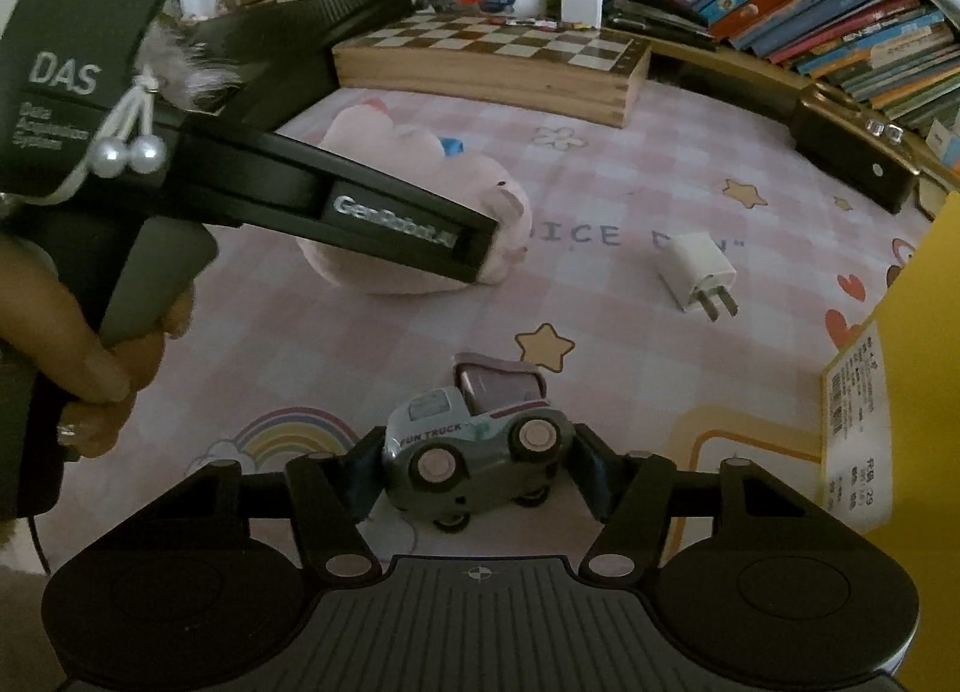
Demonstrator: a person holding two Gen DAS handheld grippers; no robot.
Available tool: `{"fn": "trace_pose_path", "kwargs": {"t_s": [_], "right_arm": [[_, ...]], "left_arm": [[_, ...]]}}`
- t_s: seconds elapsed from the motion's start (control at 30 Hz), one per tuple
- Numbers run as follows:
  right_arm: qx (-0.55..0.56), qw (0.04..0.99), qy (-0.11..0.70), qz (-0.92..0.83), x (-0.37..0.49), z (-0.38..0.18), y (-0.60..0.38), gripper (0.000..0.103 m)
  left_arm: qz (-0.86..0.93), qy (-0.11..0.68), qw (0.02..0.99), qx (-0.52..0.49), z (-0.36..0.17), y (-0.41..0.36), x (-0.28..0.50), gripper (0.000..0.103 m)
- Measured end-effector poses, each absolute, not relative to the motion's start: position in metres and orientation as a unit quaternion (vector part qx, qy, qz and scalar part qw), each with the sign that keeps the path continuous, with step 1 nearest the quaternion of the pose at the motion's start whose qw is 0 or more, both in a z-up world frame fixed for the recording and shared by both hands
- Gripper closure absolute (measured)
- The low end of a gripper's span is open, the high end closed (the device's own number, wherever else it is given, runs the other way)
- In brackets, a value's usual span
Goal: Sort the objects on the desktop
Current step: 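Grasp the grey toy truck with the right tool while the left tool grasps the pink plush toy, then lift the toy truck and plush toy toward the yellow box with both tools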
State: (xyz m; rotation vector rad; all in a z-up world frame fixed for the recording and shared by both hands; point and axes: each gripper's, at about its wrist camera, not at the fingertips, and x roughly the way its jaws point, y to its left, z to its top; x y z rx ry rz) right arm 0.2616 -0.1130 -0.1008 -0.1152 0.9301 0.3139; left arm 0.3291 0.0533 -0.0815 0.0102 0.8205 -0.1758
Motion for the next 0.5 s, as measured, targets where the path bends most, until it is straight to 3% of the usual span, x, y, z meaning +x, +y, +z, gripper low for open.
{"fn": "trace_pose_path", "kwargs": {"t_s": [0.13, 0.5], "right_arm": [[-0.053, 0.885, 0.438, 0.148, 0.260, -0.096, -0.114, 0.040], [-0.039, 0.900, 0.413, 0.133, 0.246, -0.074, -0.120, 0.039]], "left_arm": [[-0.095, 0.391, 0.915, -0.006, -0.073, 0.058, 0.322, 0.036], [-0.089, 0.357, 0.927, -0.066, -0.031, 0.082, 0.275, 0.036]]}}
